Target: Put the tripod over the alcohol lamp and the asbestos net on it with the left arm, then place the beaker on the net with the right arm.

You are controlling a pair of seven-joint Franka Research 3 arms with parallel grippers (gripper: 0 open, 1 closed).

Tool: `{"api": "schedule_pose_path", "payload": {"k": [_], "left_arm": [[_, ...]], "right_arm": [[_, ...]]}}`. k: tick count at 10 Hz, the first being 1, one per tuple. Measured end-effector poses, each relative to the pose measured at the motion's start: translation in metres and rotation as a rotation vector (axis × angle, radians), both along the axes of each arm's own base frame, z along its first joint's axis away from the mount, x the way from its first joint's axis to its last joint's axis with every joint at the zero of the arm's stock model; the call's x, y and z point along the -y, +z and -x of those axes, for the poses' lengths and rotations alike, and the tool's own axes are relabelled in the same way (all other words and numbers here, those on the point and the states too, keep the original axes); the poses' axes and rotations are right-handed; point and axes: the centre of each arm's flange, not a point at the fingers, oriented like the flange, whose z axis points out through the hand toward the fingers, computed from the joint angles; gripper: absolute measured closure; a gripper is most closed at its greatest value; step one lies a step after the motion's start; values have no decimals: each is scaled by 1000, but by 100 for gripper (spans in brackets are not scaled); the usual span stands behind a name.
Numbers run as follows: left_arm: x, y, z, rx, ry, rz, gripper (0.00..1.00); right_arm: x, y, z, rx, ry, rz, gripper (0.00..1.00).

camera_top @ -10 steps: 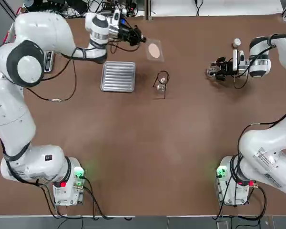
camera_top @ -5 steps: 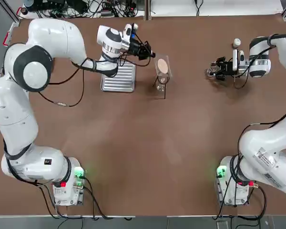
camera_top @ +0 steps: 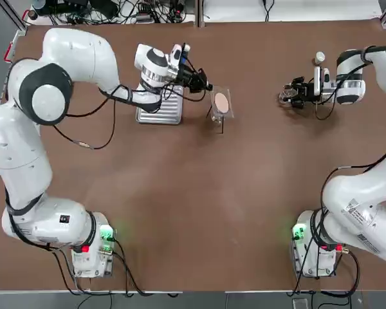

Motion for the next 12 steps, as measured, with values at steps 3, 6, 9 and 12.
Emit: {"api": "schedule_pose_path", "payload": {"k": [3, 6, 9, 12], "left_arm": [[-3, -12, 1, 10, 3, -16, 98], [-4, -15, 1, 10, 2, -18, 98], [-8, -19, 1, 18, 1, -24, 97], [-9, -19, 1, 20, 1, -25, 97]], "right_arm": [[0, 0, 0, -2, -2, 0, 41], [1, 1, -1, 0, -3, 2, 41], [2, 2, -3, 4, -4, 4, 41], [2, 2, -3, 4, -4, 4, 41]]}}
